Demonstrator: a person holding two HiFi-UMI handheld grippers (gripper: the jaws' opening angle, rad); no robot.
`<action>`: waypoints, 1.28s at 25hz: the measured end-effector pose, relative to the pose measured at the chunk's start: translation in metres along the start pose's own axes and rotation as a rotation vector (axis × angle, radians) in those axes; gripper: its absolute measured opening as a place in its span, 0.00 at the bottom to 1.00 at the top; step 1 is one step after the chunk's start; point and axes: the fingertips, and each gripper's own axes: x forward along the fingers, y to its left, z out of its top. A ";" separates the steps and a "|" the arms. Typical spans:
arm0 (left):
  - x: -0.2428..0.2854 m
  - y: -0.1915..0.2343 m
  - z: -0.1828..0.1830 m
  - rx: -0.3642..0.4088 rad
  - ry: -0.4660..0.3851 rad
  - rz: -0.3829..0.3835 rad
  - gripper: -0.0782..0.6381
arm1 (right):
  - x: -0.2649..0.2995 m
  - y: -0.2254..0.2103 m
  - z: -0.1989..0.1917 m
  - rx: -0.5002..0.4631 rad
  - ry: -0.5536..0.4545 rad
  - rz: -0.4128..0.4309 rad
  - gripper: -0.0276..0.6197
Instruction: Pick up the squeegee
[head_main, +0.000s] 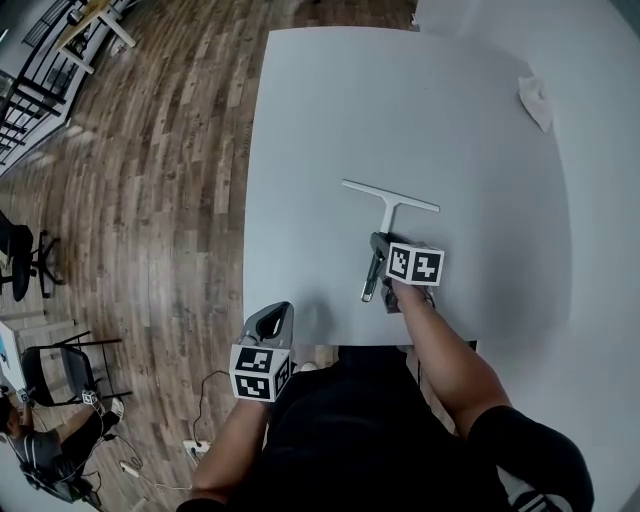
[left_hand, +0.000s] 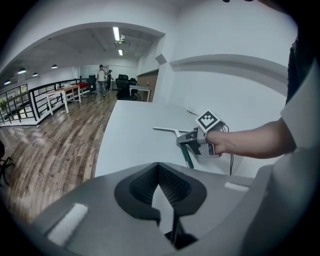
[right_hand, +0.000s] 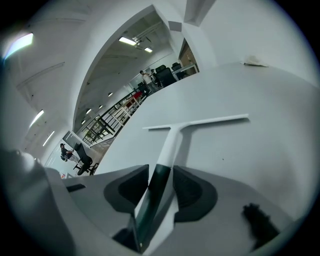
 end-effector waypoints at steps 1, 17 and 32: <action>-0.001 0.001 0.001 -0.001 -0.004 0.004 0.12 | 0.001 0.001 0.000 -0.008 0.006 -0.008 0.27; -0.027 0.006 -0.022 -0.020 -0.038 -0.003 0.12 | 0.006 -0.003 -0.006 -0.044 0.015 -0.018 0.24; -0.073 0.001 -0.035 0.027 -0.128 -0.036 0.12 | -0.062 0.054 -0.020 -0.108 -0.122 0.028 0.21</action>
